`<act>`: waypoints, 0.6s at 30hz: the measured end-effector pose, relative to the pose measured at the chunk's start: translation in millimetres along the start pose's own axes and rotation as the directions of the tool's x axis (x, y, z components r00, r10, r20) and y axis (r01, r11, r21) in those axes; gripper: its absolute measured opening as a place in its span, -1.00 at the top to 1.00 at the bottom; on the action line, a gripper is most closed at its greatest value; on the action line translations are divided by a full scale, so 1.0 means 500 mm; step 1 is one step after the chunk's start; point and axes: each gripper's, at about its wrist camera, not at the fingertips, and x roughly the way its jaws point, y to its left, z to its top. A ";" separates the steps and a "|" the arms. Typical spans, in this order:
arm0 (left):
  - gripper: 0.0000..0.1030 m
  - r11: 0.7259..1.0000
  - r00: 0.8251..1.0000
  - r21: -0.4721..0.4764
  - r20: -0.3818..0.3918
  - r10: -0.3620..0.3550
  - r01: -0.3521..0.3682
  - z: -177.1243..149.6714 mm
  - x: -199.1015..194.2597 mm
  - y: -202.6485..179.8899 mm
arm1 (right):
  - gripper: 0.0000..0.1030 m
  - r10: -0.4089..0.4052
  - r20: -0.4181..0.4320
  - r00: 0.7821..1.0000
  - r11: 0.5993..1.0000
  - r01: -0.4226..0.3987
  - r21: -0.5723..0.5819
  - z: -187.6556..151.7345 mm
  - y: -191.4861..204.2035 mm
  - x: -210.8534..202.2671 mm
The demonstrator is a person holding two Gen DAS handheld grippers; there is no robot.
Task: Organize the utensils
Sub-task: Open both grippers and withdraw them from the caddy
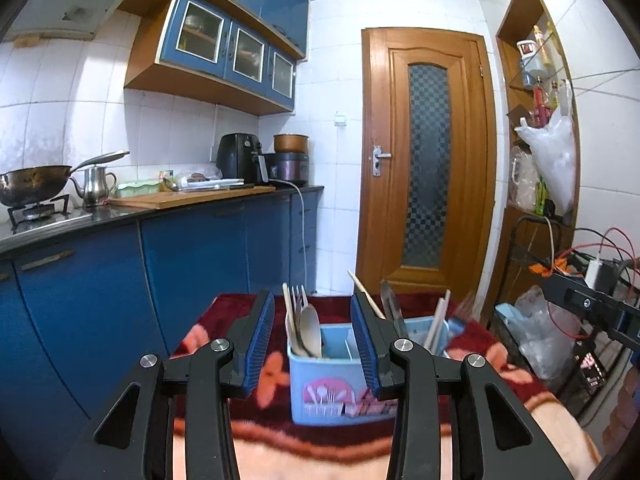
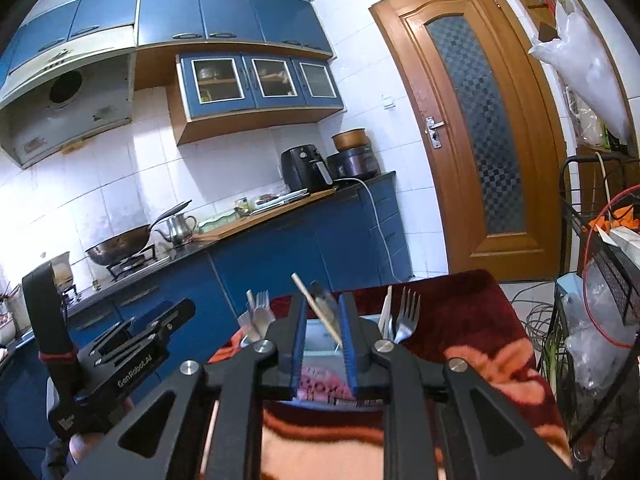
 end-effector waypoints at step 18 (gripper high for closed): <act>-0.54 0.999 0.996 0.017 -0.077 0.035 -0.034 -0.129 -0.089 0.012 | -0.22 -0.060 -0.001 0.998 0.995 0.060 -0.077 -0.164 0.030 -0.071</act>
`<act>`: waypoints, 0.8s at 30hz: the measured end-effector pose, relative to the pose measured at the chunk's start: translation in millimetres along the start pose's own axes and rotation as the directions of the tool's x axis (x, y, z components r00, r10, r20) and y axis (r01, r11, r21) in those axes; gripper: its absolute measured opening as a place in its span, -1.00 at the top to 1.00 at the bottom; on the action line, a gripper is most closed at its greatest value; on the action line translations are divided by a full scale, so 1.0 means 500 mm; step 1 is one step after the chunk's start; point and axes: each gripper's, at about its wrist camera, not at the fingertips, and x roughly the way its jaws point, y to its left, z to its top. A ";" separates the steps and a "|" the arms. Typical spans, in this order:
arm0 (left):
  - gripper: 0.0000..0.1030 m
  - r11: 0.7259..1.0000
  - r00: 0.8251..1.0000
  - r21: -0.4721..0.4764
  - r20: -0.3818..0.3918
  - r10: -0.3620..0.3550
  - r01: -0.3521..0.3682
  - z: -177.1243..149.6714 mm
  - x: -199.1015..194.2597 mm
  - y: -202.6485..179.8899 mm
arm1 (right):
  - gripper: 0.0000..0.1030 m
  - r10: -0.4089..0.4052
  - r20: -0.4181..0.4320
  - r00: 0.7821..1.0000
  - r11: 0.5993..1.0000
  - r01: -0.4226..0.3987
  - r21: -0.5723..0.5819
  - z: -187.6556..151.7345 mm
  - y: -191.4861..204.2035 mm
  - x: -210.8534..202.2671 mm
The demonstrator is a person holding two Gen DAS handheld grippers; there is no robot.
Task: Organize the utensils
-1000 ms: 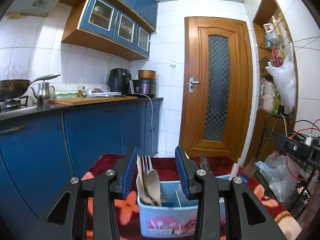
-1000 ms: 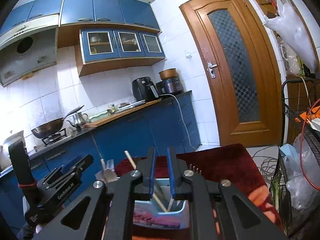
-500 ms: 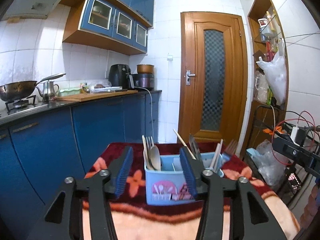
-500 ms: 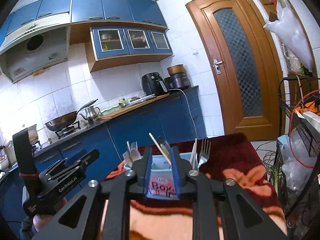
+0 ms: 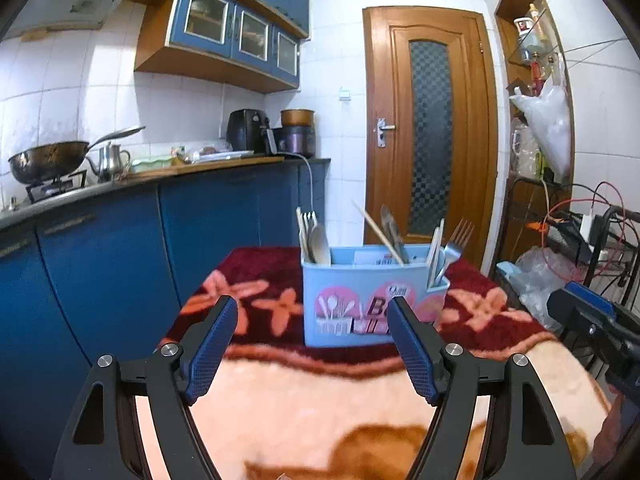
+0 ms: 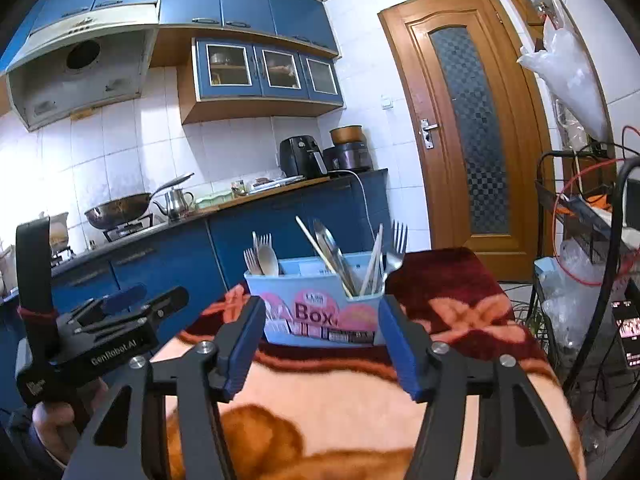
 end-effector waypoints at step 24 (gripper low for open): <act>-0.60 0.998 0.998 -0.051 -0.045 0.038 -0.040 -0.132 0.046 0.016 | -0.76 -0.109 0.001 0.994 0.994 0.109 -0.017 -0.131 -0.027 0.032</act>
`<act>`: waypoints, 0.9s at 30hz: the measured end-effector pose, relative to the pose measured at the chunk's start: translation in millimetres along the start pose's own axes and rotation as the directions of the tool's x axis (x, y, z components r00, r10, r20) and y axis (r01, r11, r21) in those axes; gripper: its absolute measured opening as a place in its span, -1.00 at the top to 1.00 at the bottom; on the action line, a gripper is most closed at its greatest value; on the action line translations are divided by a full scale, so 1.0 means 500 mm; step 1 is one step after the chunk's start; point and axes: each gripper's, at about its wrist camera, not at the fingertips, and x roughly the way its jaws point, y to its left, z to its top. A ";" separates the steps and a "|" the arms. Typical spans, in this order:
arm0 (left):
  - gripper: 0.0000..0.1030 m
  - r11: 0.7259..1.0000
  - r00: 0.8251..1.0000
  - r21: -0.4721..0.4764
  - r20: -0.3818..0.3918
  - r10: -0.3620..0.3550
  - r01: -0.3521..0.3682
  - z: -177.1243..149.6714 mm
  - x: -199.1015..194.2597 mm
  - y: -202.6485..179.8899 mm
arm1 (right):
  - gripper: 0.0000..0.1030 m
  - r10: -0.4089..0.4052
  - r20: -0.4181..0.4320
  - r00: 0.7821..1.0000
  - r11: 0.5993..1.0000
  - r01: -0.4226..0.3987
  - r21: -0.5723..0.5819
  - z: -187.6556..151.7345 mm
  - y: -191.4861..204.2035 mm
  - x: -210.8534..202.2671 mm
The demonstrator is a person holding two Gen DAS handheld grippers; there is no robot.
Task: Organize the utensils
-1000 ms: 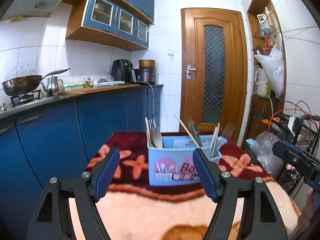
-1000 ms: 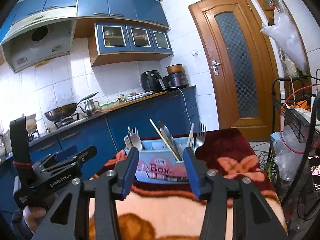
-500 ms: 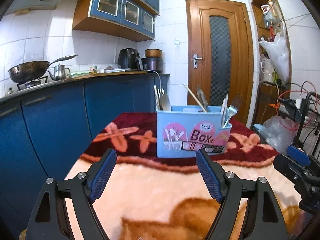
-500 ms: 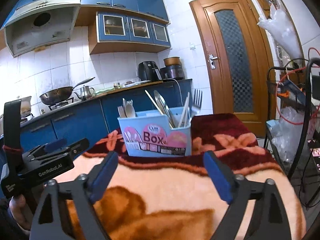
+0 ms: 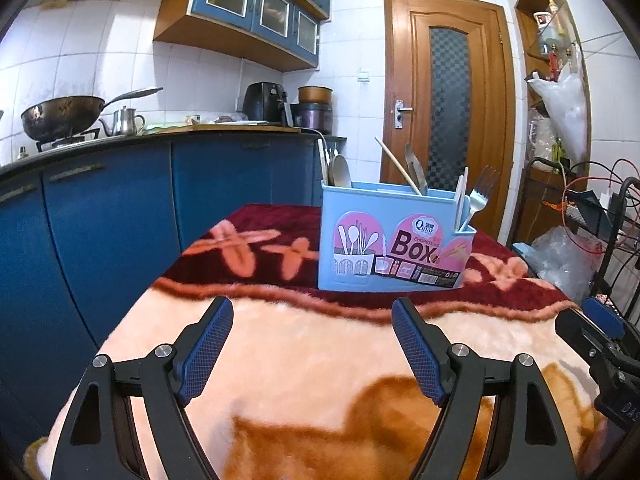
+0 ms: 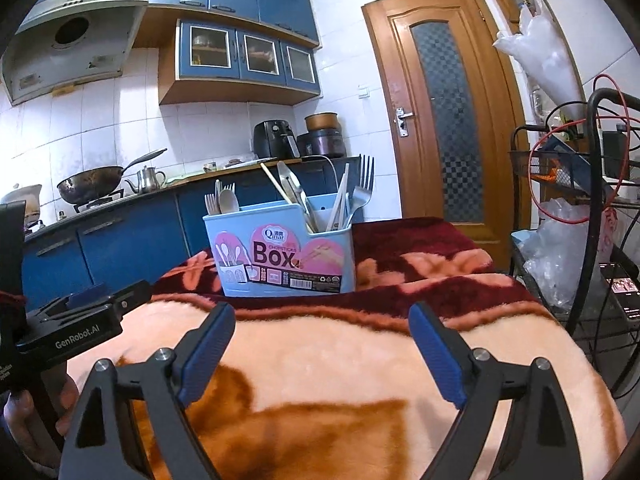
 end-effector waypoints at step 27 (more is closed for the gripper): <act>-0.60 1.000 1.000 0.017 -0.002 0.013 -0.013 -0.007 0.000 -0.009 | -0.76 0.001 -0.001 1.000 1.000 -0.001 0.004 -0.001 0.001 0.000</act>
